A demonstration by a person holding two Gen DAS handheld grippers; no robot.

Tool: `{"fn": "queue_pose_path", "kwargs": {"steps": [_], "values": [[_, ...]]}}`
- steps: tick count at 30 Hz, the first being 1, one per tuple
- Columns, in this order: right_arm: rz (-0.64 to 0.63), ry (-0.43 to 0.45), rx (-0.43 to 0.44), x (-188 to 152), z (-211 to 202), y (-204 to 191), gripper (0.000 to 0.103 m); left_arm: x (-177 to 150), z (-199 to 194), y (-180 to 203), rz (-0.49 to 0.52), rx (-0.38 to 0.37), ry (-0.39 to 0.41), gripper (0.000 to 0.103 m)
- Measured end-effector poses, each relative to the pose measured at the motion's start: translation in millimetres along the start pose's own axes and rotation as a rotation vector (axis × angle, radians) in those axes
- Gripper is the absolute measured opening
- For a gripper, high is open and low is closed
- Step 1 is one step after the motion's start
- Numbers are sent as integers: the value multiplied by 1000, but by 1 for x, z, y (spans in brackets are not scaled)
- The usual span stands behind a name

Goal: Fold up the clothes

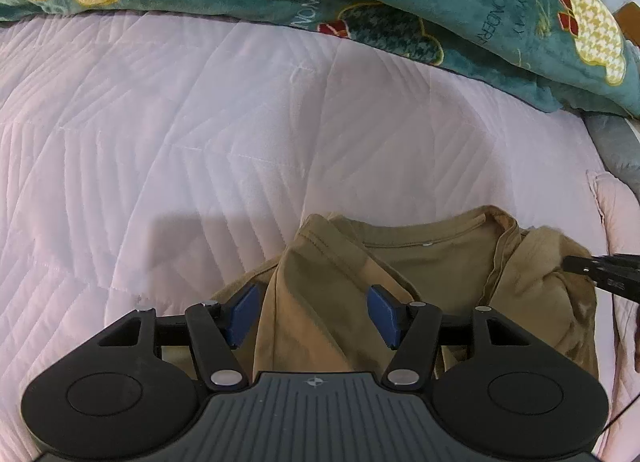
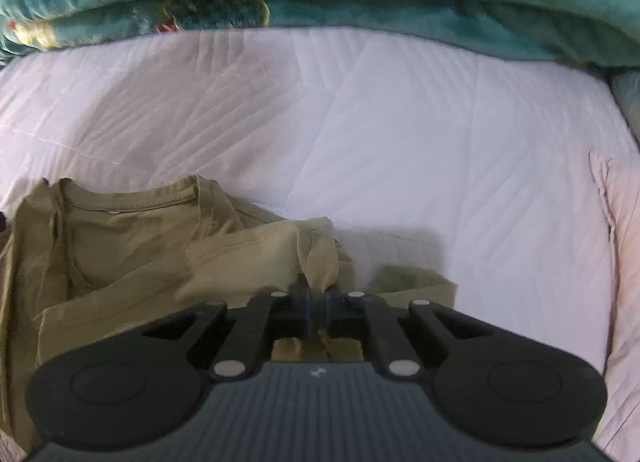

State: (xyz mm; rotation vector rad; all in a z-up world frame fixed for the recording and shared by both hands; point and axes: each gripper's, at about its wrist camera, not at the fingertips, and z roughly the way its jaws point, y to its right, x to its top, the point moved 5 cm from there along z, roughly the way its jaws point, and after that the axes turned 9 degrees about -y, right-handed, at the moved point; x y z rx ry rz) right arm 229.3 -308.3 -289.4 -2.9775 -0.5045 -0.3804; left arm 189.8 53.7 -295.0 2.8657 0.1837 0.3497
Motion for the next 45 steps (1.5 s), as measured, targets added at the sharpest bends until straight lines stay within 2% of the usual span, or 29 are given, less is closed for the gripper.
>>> {"fn": "queue_pose_path", "kwargs": {"steps": [6, 9, 11, 15, 17, 18, 20, 24, 26, 28, 31, 34, 35, 38, 40, 41, 43, 45], "values": [[36, 145, 45, -22, -66, 10, 7, 3, -7, 5, 32, 0, 22, 61], [52, 165, 63, -38, -85, 16, 7, 7, 3, 9, 60, -7, 9, 61], [40, 151, 61, -46, -85, 16, 8, 8, 14, 12, 101, 22, -6, 61], [28, 100, 18, -45, -65, 19, 12, 10, 27, 13, 138, 62, -23, 61], [21, 76, -20, -45, -59, 22, 21, 12, 28, 12, 135, 62, -22, 61], [20, 69, -42, -44, -57, 24, 28, 13, 29, 11, 133, 60, -22, 61], [34, 92, -100, -41, -61, 29, 36, 14, 30, 10, 130, 58, -23, 61], [46, 163, -183, -20, -70, 30, 39, 17, 33, 8, 123, 53, -25, 61], [0, 172, -123, -11, -65, 14, 43, 18, 34, 7, 120, 50, -25, 61], [-68, 169, -121, -3, -59, -4, 43, 20, 35, 6, 117, 48, -26, 61], [-108, 108, -73, -2, -39, -25, 47, 16, 44, 6, 123, 48, -54, 60], [-162, 21, -20, -6, -17, -48, 48, 12, 50, 10, 143, 64, -60, 40], [-190, 9, -6, -8, -13, -58, 48, 11, 49, 10, 137, 51, -58, 37], [-225, -5, 46, -10, -6, -80, 48, 9, 47, 9, 132, 34, -64, 35], [-206, 20, -25, -4, -3, -78, 48, 10, 47, 7, 133, 42, -65, 35], [-167, 39, -88, 1, -3, -66, 48, 11, 47, 6, 129, 46, -66, 35], [-80, 50, -148, 9, -2, -39, 49, 15, 47, 2, 99, 42, -64, 36], [-35, 20, -185, 14, 6, -15, 50, 17, 49, 1, 79, 33, -65, 38]]}}
